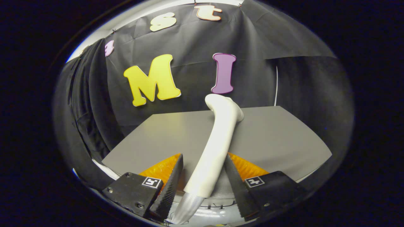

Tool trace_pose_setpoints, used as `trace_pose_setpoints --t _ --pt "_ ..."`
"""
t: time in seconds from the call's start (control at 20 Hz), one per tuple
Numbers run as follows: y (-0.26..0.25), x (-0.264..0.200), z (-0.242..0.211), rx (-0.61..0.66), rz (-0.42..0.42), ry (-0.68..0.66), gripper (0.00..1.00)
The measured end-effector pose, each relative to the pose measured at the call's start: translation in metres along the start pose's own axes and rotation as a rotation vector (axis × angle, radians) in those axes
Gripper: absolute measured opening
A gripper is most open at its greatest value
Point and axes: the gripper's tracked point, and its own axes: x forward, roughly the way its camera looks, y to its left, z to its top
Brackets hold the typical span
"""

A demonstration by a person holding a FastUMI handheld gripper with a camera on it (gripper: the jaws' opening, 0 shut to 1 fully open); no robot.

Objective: Iron the clothes twice with a garment steamer, once on the left side and once on the right side.

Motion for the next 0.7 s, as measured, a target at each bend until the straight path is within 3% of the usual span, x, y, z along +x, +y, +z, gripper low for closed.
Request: trace_pose_setpoints --t 0.1,0.4,0.7 --pt "-0.005 -0.002 0.003 0.062 -0.015 -0.014 0.74" --pt "-0.001 -0.003 0.001 0.190 -0.019 0.019 0.38" --pt "0.022 -0.045 0.008 0.164 -0.034 -0.037 0.34"
